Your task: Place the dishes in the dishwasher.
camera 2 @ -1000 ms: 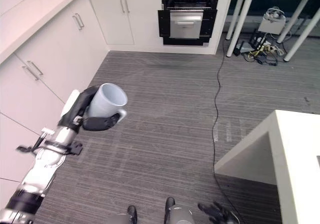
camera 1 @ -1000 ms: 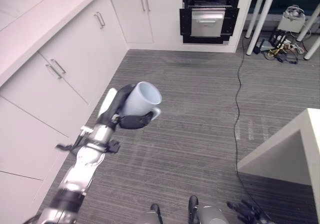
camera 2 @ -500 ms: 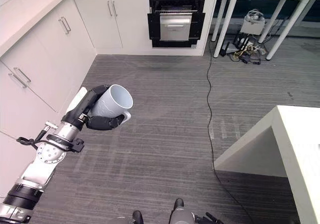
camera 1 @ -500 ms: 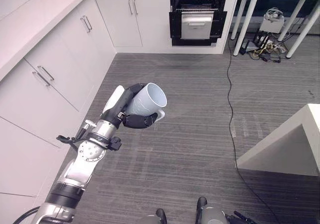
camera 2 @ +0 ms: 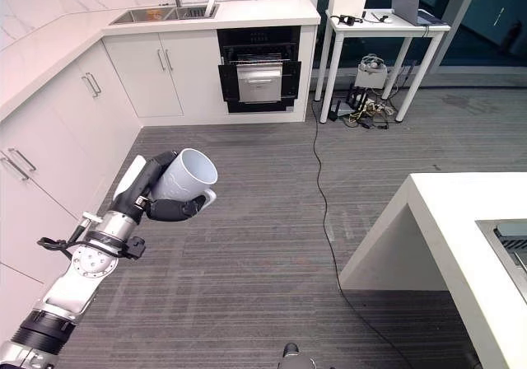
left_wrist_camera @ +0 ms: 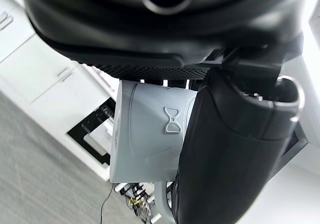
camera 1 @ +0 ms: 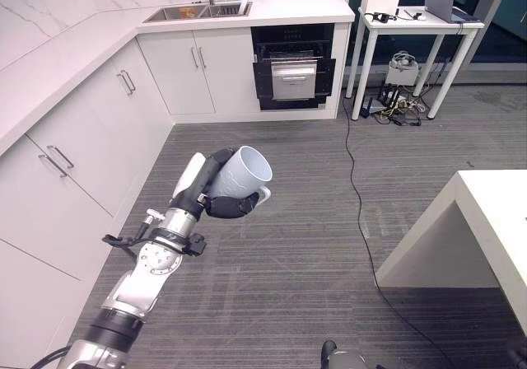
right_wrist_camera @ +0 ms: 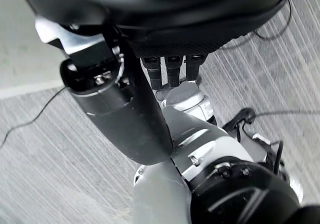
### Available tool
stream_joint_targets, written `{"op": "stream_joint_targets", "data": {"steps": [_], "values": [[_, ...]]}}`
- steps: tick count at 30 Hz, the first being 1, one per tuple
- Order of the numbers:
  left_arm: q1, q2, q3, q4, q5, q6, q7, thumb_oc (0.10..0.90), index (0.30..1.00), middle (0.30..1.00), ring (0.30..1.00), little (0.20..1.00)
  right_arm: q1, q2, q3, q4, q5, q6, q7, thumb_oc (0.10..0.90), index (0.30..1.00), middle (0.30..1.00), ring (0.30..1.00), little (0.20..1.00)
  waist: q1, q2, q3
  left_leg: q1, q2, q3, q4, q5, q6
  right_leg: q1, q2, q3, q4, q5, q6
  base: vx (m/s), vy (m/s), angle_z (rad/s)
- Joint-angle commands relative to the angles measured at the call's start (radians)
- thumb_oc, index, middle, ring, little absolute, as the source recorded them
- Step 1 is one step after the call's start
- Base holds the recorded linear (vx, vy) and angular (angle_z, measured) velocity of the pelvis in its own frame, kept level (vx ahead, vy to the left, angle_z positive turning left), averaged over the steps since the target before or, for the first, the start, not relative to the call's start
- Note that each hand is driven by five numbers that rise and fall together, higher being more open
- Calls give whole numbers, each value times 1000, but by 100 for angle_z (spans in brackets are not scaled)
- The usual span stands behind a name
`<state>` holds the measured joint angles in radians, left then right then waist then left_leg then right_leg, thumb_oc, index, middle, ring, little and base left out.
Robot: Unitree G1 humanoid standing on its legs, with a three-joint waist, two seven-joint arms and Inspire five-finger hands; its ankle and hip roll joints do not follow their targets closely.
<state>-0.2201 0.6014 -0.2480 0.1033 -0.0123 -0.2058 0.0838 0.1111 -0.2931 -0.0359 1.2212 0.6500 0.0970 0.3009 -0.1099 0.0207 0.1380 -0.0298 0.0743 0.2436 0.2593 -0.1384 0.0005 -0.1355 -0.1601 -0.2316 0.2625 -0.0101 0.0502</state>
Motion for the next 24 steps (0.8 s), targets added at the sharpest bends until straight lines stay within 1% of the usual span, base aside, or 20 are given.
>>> {"op": "stream_joint_targets", "data": {"steps": [1,3,4,5,7,9,10,11,12,13,14,15,16,17,18,20,21,22,23,24], "values": [[-133,-28,57,-69,-19,-79,110,400,300,300,300,300,-24,-24,17,-32,0,7,62,800,900,900,900,900,-23,26,17,-10,30,-47,41,-90,-36,105,63,22,38,-234,29,76,-51,-3],[-134,-28,57,-65,-12,-88,133,400,300,300,300,300,-32,-30,32,-40,-55,6,64,800,900,900,900,900,-22,16,32,8,11,-43,41,-86,-22,117,62,37,38,-235,15,121,-24,-14],[-136,-32,60,-54,-26,-101,134,400,300,300,300,300,-46,-34,61,-29,-55,-12,51,800,900,900,900,900,-1,-5,58,-4,-21,-62,41,-45,-17,141,58,56,38,-229,-2,164,-14,-22],[-136,-31,62,-53,-28,-104,131,400,300,300,300,300,-48,-35,65,-19,-50,-20,53,800,900,900,900,900,4,-3,64,-18,-25,-73,41,-40,-17,147,65,60,38,-229,-3,209,30,-20],[-130,-31,71,-55,-19,-112,124,400,300,300,300,300,-60,-40,75,3,-48,-35,63,800,900,900,900,900,19,17,79,-86,-16,-93,41,-14,-30,157,98,64,38,-238,-5,219,112,-10],[-124,-31,74,-47,-12,-123,139,400,300,300,300,300,-66,-47,81,3,-36,-46,54,800,900,900,900,900,37,42,91,-198,23,-102,41,52,-63,196,127,52,38,-276,-10,425,198,-2],[-122,-32,80,-33,-10,-135,137,400,300,300,300,300,-67,-51,82,3,-32,-44,49,800,900,900,900,900,47,45,88,-236,32,-105,41,68,-68,217,131,55,38,-296,-11,614,289,-12],[-111,-31,95,-18,-3,-153,133,400,300,300,300,300,-72,-48,81,-1,-37,-39,35,800,900,900,900,900,55,37,83,-233,22,-106,41,58,-58,240,122,72,38,-318,-7,729,376,-7],[-98,-28,105,-3,9,-169,132,400,300,300,300,300,-82,-46,76,0,-46,-36,27,800,900,900,900,900,68,25,75,-209,-9,-116,41,42,-34,264,108,90,38,-323,-5,613,339,-22],[-97,-28,105,-1,10,-173,132,400,300,300,300,300,-83,-46,75,0,-48,-38,27,800,900,900,900,900,70,23,76,-205,-13,-117,41,39,-30,268,106,91,38,-324,-4,493,275,-30],[-98,-28,109,2,12,-178,123,400,300,300,300,300,-82,-40,72,1,-54,-46,23,800,900,900,900,900,74,19,72,-194,-28,-115,41,24,-15,286,104,90,38,-331,-6,374,191,-102],[-104,-26,111,1,16,-175,105,400,300,300,300,300,-81,-29,70,-3,-66,-58,10,800,900,900,900,900,78,20,66,-176,-47,-118,41,-1,10,313,111,80,38,-327,-5,460,229,-131],[-111,-24,109,-3,20,-169,91,400,300,300,300,300,-78,-20,67,-6,-77,-70,-1,800,900,900,900,900,78,23,61,-161,-56,-122,41,-15,26,334,117,65,47,-300,2,399,220,-84],[-117,-21,105,-3,24,-166,85,400,300,300,300,300,-75,-13,65,-10,-84,-81,-7,800,900,900,900,900,76,21,59,-150,-66,-121,41,-24,41,316,111,60,113,-267,22,411,313,23],[-131,-10,86,-4,46,-159,78,400,300,300,300,300,-62,2,58,-40,-111,-111,-21,800,900,900,900,900,65,17,59,-121,-100,-113,41,-59,82,209,94,60,360,-122,95,313,278,55],[-131,-3,76,-5,52,-154,84,400,300,300,300,300,-62,4,58,-56,-126,-122,-22,800,900,900,900,900,61,21,64,-100,-108,-108,41,-72,93,142,84,46,462,-68,116,275,196,22],[-132,2,63,-8,56,-149,97,400,300,300,300,300,-68,2,63,-65,-130,-132,-24,800,900,900,900,900,51,26,70,-80,-110,-110,41,-83,96,94,97,51,480,-70,110,281,96,5],[-134,2,52,-10,60,-146,109,400,300,300,300,300,-71,-1,69,-74,-126,-138,-27,800,900,900,900,900,39,29,76,-62,-115,-120,41,-92,97,56,118,58,457,-83,99,241,46,-3],[-135,2,48,-10,61,-145,112,400,300,300,300,300,-72,-2,71,-77,-125,-140,-27,800,900,900,900,900,33,30,78,-55,-117,-125,41,-94,97,43,126,60,447,-87,95,297,-8,-11],[-144,4,34,-16,57,-135,116,400,300,300,300,300,-68,-9,76,-99,-116,-134,-28,800,900,900,900,900,13,31,83,-29,-129,-152,41,-108,95,14,142,61,349,-105,71,290,-50,1]]}}
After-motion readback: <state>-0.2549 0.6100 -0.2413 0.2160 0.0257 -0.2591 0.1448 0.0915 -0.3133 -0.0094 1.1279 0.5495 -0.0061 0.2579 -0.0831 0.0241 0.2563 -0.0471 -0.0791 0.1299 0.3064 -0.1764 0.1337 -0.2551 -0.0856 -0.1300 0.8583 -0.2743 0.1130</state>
